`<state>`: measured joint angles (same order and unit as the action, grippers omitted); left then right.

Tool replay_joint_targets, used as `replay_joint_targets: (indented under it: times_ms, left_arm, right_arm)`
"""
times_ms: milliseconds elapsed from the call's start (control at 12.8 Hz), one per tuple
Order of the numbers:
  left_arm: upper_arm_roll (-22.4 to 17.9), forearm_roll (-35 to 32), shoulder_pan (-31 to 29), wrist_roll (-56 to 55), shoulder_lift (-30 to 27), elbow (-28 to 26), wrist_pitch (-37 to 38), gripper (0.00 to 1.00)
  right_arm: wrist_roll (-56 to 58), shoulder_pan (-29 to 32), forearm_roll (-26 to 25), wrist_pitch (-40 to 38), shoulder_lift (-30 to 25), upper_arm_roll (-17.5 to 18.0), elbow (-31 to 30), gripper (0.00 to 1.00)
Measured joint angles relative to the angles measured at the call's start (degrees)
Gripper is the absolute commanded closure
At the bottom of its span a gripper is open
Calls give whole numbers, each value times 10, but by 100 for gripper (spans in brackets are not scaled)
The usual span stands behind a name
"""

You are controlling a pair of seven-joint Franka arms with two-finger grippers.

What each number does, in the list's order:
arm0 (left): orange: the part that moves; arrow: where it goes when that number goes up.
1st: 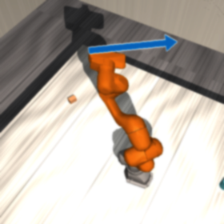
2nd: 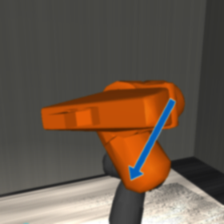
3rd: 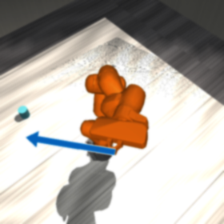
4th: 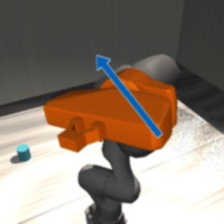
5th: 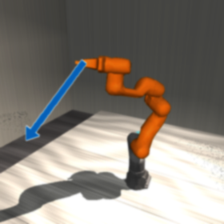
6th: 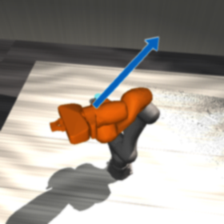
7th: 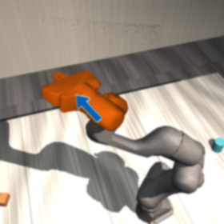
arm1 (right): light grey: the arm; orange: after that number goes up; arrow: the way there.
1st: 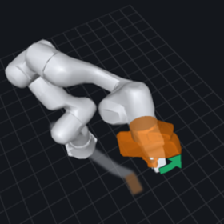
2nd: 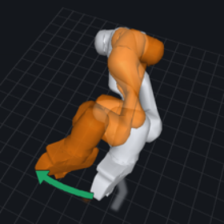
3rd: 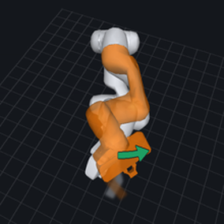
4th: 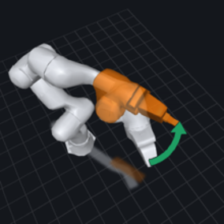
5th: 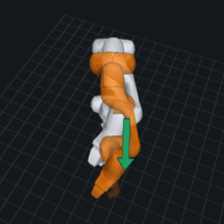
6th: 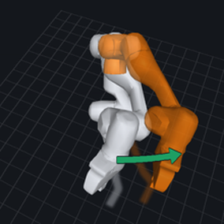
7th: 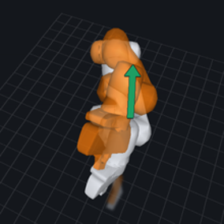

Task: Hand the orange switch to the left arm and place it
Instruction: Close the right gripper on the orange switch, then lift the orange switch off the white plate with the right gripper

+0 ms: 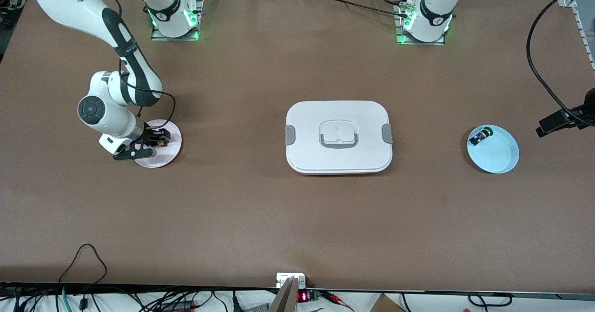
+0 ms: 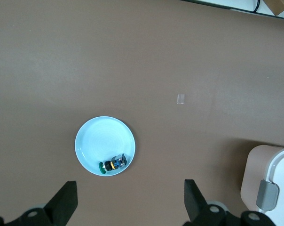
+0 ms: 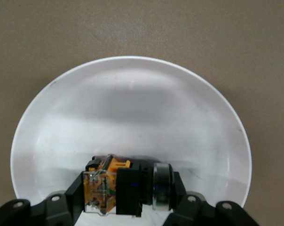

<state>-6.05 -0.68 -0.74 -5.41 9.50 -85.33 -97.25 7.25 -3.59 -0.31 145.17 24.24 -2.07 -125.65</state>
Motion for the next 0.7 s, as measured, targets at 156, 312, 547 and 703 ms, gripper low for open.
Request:
replay_joint_targets:
  times_ms: [156, 312, 547, 703]
  left_arm:
    - [0, 0, 0, 0, 0, 0, -1, 0]
    - [0, 0, 0, 0, 0, 0, -1, 0]
    - [0, 0, 0, 0, 0, 0, -2, 0]
    - [0, 0, 0, 0, 0, 0, -2, 0]
  right_arm:
    - [3, 0, 0, -2, -1, 0, 3, 80]
    - [7, -1, 0, -15, -9, 0, 7, 80]
    - [13, -6, 0, -100, -34, 1, 44, 80]
    - [14, -14, 0, -176, -51, 2, 91, 81]
